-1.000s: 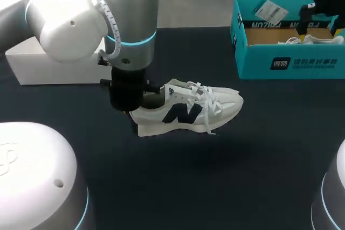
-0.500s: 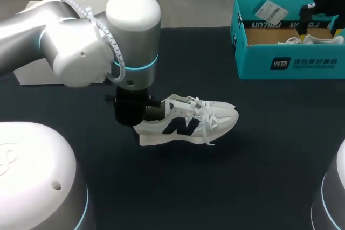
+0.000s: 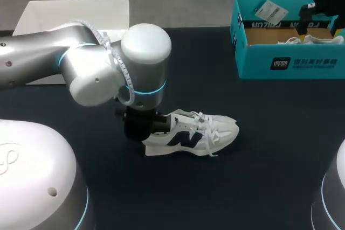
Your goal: Take the shoe out of the shoebox, open the shoe tongue, remove and reinsert the insole, then place the shoe into the shoebox
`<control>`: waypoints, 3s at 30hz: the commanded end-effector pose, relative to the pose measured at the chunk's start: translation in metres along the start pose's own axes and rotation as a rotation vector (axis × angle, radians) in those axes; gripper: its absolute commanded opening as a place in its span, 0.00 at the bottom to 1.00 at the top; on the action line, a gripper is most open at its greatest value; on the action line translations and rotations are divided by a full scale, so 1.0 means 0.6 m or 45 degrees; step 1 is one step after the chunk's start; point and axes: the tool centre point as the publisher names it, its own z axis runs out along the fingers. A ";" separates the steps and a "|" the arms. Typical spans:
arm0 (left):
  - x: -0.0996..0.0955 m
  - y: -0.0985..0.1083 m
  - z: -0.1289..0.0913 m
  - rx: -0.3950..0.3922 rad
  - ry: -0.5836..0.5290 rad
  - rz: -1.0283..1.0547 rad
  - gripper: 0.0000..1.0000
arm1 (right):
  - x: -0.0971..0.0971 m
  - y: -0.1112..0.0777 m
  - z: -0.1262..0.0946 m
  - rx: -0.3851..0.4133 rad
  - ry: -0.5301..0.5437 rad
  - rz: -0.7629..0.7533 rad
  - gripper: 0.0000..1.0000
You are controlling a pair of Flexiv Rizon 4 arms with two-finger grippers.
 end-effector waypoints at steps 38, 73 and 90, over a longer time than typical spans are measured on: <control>0.031 -0.002 -0.135 -0.029 -0.087 -0.147 1.00 | 0.000 -0.002 0.001 -0.004 0.000 0.001 1.00; 0.114 0.010 -0.208 -0.017 -0.215 -0.416 1.00 | 0.000 -0.002 0.001 -0.004 0.000 0.001 1.00; 0.182 0.020 -0.196 0.299 -0.606 -0.949 1.00 | 0.000 -0.002 0.001 -0.004 0.000 0.001 1.00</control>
